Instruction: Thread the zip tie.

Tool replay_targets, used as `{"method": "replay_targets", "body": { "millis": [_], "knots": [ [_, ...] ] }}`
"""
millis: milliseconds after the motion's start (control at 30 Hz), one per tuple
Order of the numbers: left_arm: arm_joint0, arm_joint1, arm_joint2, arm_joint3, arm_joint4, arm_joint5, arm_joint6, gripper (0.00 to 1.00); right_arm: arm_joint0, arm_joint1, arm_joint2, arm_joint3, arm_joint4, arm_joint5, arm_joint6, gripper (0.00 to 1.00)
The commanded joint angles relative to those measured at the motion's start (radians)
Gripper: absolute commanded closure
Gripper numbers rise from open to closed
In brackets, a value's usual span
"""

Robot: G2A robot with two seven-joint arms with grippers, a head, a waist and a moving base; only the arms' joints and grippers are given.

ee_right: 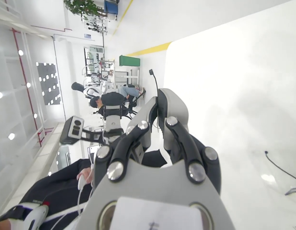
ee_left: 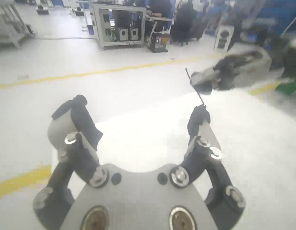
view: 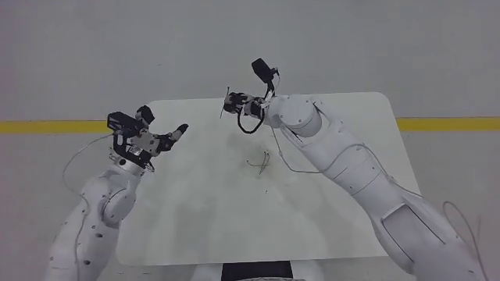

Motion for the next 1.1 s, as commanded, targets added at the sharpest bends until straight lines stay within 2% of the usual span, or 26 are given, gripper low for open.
{"method": "replay_targets", "body": {
  "millis": [0, 100, 200, 267, 533, 600, 633, 700, 733, 833, 867, 933, 967, 1067],
  "knots": [
    [-0.013, 0.012, 0.021, 0.022, 0.155, 0.000, 0.052, 0.00, 0.020, -0.011, -0.014, 0.036, 0.001, -0.001, -0.007, 1.00],
    [-0.036, 0.026, 0.051, 0.050, 0.267, 0.000, 0.108, 0.00, 0.056, -0.030, -0.043, 0.102, 0.007, -0.001, -0.023, 1.00],
    [-0.061, 0.036, 0.079, 0.068, 0.374, 0.000, 0.138, 0.00, 0.093, -0.054, -0.078, 0.171, 0.027, -0.001, -0.052, 1.00],
    [-0.079, 0.046, 0.091, 0.072, 0.374, 0.003, 0.125, 0.00, 0.110, -0.066, -0.097, 0.193, 0.039, -0.001, -0.065, 1.00],
    [-0.079, 0.046, 0.091, 0.072, 0.374, 0.003, 0.125, 0.00, 0.110, -0.066, -0.097, 0.193, 0.039, -0.001, -0.065, 1.00],
    [-0.092, 0.057, 0.110, 0.050, 0.374, 0.003, 0.086, 0.00, 0.097, -0.067, -0.088, 0.184, 0.049, -0.010, -0.080, 1.00],
    [-0.109, 0.075, 0.132, 0.032, 0.374, 0.012, 0.051, 0.00, 0.090, -0.069, -0.082, 0.174, 0.059, -0.005, -0.080, 1.00],
    [-0.131, 0.103, 0.173, 0.025, 0.374, 0.049, 0.025, 0.00, 0.082, -0.074, -0.072, 0.174, 0.081, -0.001, -0.086, 1.00],
    [-0.155, 0.128, 0.207, 0.021, 0.374, 0.069, 0.003, 0.00, 0.079, -0.078, -0.069, 0.179, 0.097, -0.001, -0.086, 1.00],
    [-0.208, 0.187, 0.303, 0.036, 0.374, 0.138, -0.005, 0.00, 0.080, -0.091, -0.073, 0.195, 0.121, -0.001, -0.090, 1.00],
    [-0.237, 0.215, 0.352, 0.046, 0.374, 0.172, 0.000, 0.00, 0.083, -0.096, -0.077, 0.203, 0.129, -0.001, -0.093, 1.00],
    [-0.284, 0.255, 0.433, 0.068, 0.374, 0.229, 0.015, 0.00, 0.086, -0.105, -0.080, 0.215, 0.145, -0.001, -0.100, 1.00],
    [-0.319, 0.281, 0.491, 0.084, 0.374, 0.265, 0.027, 0.00, 0.089, -0.110, -0.082, 0.224, 0.154, -0.001, -0.104, 1.00],
    [-0.409, 0.336, 0.635, 0.119, 0.374, 0.358, 0.042, 0.00, 0.095, -0.120, -0.088, 0.244, 0.175, -0.001, -0.106, 1.00]
  ]
}}
